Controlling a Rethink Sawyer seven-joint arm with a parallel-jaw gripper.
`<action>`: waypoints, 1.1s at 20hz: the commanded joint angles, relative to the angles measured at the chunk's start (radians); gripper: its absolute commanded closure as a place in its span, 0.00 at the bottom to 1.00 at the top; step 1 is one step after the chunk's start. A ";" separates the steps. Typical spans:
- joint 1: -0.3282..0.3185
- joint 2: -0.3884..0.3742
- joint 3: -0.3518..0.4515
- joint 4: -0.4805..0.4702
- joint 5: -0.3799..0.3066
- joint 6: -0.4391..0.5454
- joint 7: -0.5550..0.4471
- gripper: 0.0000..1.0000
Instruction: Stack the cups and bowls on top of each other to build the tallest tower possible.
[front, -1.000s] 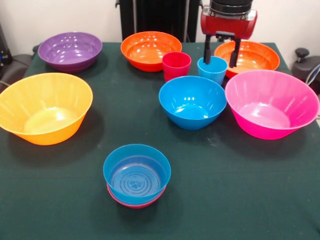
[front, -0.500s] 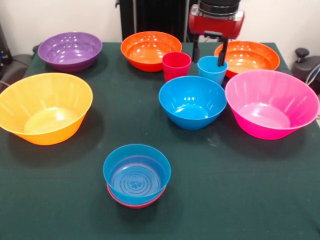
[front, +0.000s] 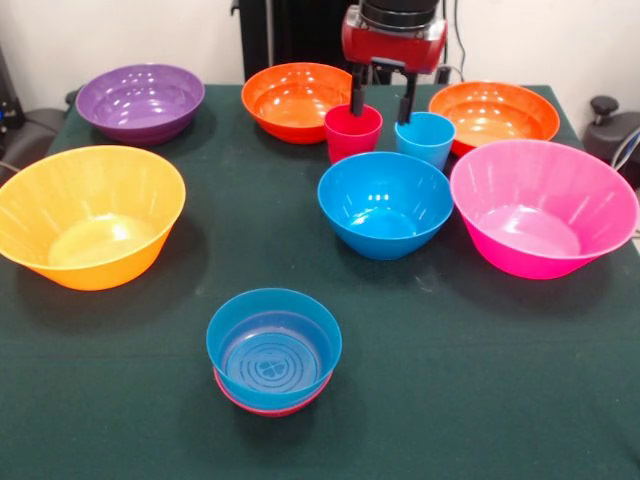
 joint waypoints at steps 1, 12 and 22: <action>-0.010 0.037 0.083 0.121 -0.113 -0.097 -0.009 0.00; 0.023 0.065 0.076 0.151 -0.121 -0.163 0.062 0.00; 0.056 0.094 0.071 0.145 -0.099 -0.203 0.086 0.00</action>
